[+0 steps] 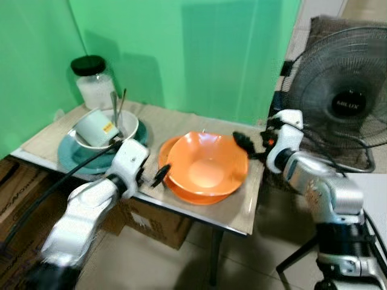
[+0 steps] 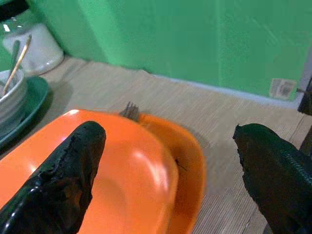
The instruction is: Setting the table
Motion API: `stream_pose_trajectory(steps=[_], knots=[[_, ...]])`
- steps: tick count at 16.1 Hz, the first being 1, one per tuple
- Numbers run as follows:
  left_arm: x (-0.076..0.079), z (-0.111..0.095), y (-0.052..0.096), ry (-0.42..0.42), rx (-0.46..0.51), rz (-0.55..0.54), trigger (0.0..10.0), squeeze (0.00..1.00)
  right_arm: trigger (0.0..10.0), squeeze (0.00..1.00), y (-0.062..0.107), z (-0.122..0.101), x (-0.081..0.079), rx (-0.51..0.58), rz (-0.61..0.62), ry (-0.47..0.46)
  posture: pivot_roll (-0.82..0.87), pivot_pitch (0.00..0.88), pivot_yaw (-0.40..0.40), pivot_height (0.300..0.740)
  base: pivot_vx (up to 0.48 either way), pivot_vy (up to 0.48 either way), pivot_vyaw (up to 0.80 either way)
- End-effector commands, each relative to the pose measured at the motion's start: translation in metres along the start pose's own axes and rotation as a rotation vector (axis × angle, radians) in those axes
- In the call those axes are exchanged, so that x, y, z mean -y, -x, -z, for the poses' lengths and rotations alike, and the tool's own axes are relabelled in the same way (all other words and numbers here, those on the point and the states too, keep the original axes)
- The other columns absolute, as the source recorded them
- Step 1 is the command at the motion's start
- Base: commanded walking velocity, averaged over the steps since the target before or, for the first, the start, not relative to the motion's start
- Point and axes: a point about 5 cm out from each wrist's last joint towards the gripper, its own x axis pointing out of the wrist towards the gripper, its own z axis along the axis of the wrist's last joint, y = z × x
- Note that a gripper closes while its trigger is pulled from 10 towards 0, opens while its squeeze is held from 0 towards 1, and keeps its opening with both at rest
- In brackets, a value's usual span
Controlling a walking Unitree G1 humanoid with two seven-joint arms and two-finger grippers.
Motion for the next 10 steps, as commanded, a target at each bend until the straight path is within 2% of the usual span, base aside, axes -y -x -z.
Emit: stream_pose_trajectory(steps=[1, 3, 5, 10], knots=[[0.004, 0.004, -0.008, -0.026, -0.001, 0.033, 10.0, 0.0, 10.0, 0.0, -0.001, -0.002, 0.004, -0.016, 0.013, -0.005, -0.05, 0.0, 0.031, 0.74, 0.0, 0.0, 0.0], [0.008, 0.01, -0.012, -0.052, -0.02, 0.069, 10.0, 0.0, 10.0, 0.0, -0.003, 0.0, 0.007, -0.029, 0.016, -0.026, -0.06, 0.0, 0.037, 0.74, 0.0, 0.0, 0.0], [0.006, 0.013, -0.01, -0.088, -0.027, 0.081, 10.0, 0.0, 10.0, 0.0, -0.002, 0.007, 0.008, -0.129, 0.001, -0.064, -0.06, 0.0, 0.04, 0.74, 0.0, 0.0, 0.0], [0.0, 0.015, -0.007, -0.115, -0.003, 0.088, 10.0, 0.0, 10.0, 0.0, -0.003, 0.009, 0.011, -0.175, -0.026, -0.099, -0.05, 0.0, 0.028, 0.74, 0.0, 0.0, 0.0]])
